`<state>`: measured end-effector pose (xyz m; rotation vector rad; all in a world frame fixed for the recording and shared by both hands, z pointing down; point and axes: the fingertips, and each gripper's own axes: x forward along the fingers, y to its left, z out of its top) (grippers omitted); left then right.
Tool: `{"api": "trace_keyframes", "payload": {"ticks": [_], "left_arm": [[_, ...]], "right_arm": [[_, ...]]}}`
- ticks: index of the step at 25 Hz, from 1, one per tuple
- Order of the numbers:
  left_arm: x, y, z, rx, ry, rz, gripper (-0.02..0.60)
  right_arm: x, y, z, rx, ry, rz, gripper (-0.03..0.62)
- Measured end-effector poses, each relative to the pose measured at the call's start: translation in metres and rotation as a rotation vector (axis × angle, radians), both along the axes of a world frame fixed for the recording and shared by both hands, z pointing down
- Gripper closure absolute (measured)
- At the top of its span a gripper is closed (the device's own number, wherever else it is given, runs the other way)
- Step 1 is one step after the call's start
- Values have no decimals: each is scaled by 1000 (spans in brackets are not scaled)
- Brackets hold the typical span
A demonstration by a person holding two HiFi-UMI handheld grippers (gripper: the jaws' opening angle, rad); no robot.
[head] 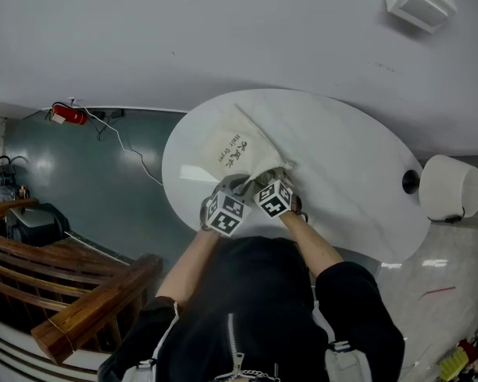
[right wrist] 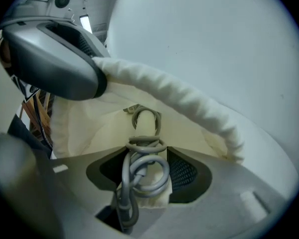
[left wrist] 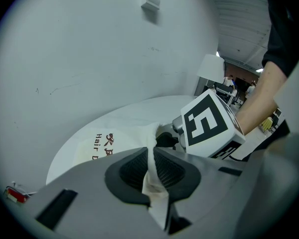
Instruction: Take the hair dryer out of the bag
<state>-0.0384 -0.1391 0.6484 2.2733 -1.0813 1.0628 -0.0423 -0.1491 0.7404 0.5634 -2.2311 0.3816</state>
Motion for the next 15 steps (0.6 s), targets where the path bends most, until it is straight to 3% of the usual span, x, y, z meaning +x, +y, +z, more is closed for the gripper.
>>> {"api": "trace_keyframes", "payload": {"ticks": [15], "left_arm": [[3, -4, 2, 4, 4, 20, 545]], "right_arm": [[21, 15, -6, -13, 14, 22, 367]]}}
